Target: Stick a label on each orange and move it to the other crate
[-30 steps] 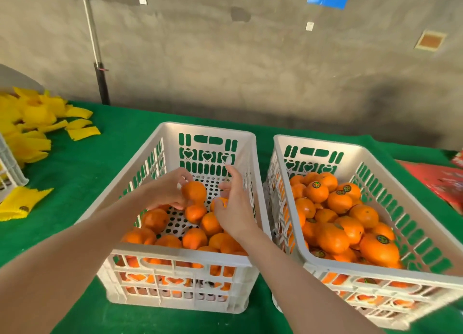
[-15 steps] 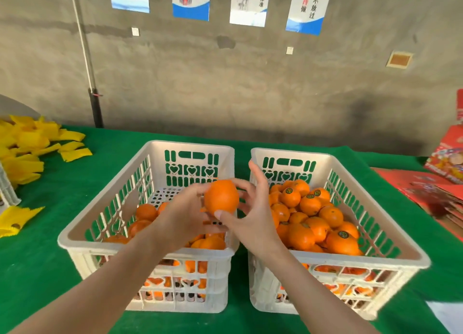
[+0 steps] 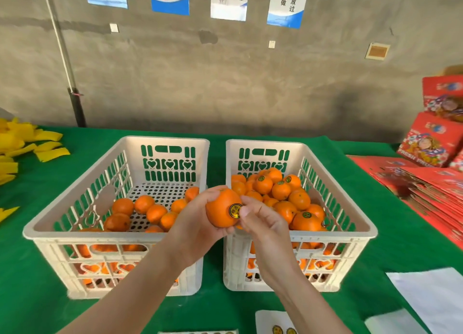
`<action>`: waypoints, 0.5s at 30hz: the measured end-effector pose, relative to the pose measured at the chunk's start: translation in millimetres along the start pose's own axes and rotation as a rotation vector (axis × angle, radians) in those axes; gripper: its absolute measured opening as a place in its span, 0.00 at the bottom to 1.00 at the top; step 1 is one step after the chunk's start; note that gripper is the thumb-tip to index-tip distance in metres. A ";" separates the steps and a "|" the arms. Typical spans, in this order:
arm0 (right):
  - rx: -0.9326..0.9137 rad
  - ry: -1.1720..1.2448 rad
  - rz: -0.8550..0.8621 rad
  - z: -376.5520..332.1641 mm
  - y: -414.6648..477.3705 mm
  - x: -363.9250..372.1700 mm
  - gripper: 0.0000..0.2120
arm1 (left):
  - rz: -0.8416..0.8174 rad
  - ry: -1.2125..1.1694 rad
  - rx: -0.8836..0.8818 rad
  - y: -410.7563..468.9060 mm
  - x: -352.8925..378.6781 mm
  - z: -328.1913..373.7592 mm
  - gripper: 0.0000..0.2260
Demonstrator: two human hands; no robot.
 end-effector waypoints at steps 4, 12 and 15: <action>0.017 -0.144 0.012 -1.7 -5.2 -10.0 0.05 | 0.001 0.014 0.005 -0.1 8.7 -5.4 0.21; -0.063 -0.366 0.051 -8.6 -10.5 -21.1 0.07 | 0.025 0.043 -0.003 1.9 19.3 -14.1 0.22; -0.121 -0.441 0.092 -11.1 -13.2 -23.8 0.06 | 0.005 0.000 0.016 3.2 25.0 -16.9 0.22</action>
Point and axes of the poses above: each hand's wrist, its own y-axis towards the middle knuckle, its own x-axis out of the palm, z = x × y, the point moved 8 cm from there along y, towards the middle knuckle, and after that the axes turned 15 degrees about -z, right-handed, at the moved point
